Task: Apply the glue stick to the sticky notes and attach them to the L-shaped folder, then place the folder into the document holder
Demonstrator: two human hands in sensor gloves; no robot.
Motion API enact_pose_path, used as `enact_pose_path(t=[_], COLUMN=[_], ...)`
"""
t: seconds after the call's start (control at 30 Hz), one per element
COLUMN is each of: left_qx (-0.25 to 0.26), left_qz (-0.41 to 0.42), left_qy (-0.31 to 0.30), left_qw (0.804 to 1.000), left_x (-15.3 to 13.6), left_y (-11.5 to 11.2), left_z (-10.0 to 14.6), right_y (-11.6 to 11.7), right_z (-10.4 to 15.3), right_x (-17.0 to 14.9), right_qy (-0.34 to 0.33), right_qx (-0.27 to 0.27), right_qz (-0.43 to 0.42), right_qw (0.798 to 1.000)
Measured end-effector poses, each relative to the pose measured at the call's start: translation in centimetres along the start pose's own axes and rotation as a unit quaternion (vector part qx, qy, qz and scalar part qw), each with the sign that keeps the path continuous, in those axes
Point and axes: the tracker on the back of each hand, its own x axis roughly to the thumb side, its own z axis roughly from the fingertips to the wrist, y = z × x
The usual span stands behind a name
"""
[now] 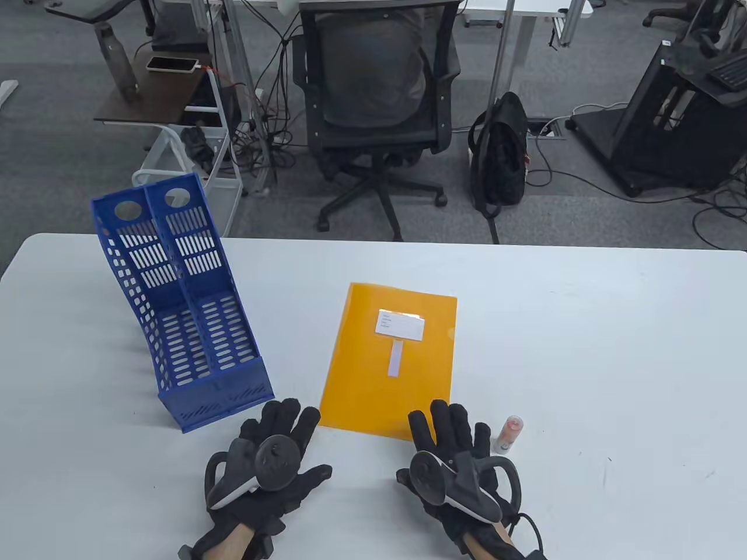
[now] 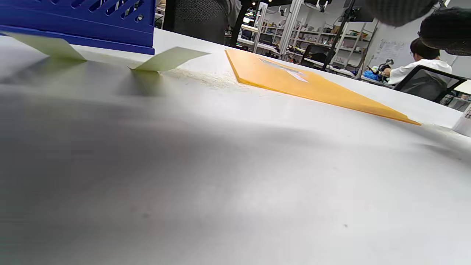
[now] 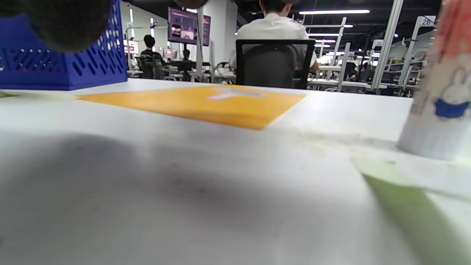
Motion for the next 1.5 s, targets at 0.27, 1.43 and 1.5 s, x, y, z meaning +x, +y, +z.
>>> enact_pose_path(t=[0.27, 1.43, 1.5], left_qx=[0.001, -0.01, -0.009], left_qz=[0.011, 0.042, 0.045], left_qy=[0.009, 0.022, 0.022], left_qw=[1.0, 0.999, 0.999], left_x=[-0.6, -1.7, -1.8], left_y=[0.2, 0.5, 0.6], left_z=[0.0, 0.2, 0.3], right_y=[-0.1, -1.0, -0.8], right_z=[0.0, -3.9, -5.1], right_x=[0.2, 2.3, 2.7], right_qy=[-0.005, 0.009, 0.025], right_qx=[-0.009, 0.069, 0.1], right_qz=[-0.004, -0.023, -0.014], right_qw=[1.0, 0.997, 0.995])
